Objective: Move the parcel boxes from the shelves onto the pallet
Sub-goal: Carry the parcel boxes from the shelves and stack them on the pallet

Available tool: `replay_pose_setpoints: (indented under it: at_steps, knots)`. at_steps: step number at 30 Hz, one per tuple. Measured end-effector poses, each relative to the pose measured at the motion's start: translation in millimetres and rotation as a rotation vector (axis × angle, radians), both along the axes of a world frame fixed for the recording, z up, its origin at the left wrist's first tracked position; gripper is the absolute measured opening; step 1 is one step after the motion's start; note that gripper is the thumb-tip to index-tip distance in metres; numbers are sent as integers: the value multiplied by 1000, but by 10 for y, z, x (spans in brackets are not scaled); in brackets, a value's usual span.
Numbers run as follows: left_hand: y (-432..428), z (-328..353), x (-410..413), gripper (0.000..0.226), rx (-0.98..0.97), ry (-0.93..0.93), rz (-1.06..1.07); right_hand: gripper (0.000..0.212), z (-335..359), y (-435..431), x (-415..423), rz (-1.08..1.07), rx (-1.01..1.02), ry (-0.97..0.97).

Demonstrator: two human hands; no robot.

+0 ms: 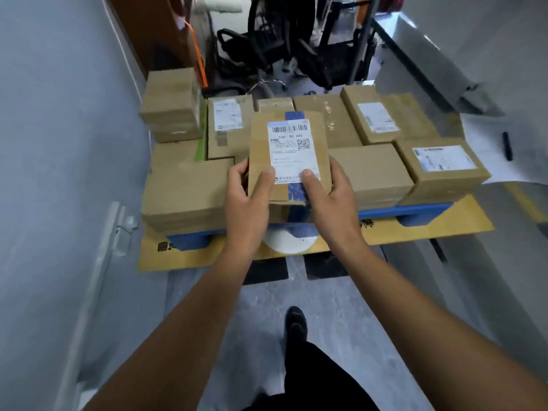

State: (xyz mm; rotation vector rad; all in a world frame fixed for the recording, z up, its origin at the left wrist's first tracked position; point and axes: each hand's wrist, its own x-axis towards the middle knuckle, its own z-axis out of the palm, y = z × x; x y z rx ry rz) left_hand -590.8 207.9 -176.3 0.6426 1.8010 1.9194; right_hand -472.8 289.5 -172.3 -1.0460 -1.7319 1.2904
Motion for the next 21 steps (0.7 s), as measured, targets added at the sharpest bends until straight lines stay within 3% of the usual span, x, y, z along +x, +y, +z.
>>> replay_pose_setpoints:
  at_steps: [4, 9, 16, 19, 21]
  knots:
    - [404, 45, -461, 51, -42, 37, 41, 65, 16, 512, -519, 47, -83, -15]
    - [775, 88, -1033, 57, -106, 95, 117, 43, 44, 1052, -1114, 144, -84, 46]
    - [927, 66, -1944, 51, -248, 440, 368, 52, -119, 1460, -1853, 159, -112, -26]
    - [978, 4, -2397, 54, -383, 607, 378, 44, -139, 1578, -2166, 128, -102, -32]
    - [1010, -40, -2633, 60, -509, 603, 345, 36, -127, 1621, -2356, 103, -100, -38]
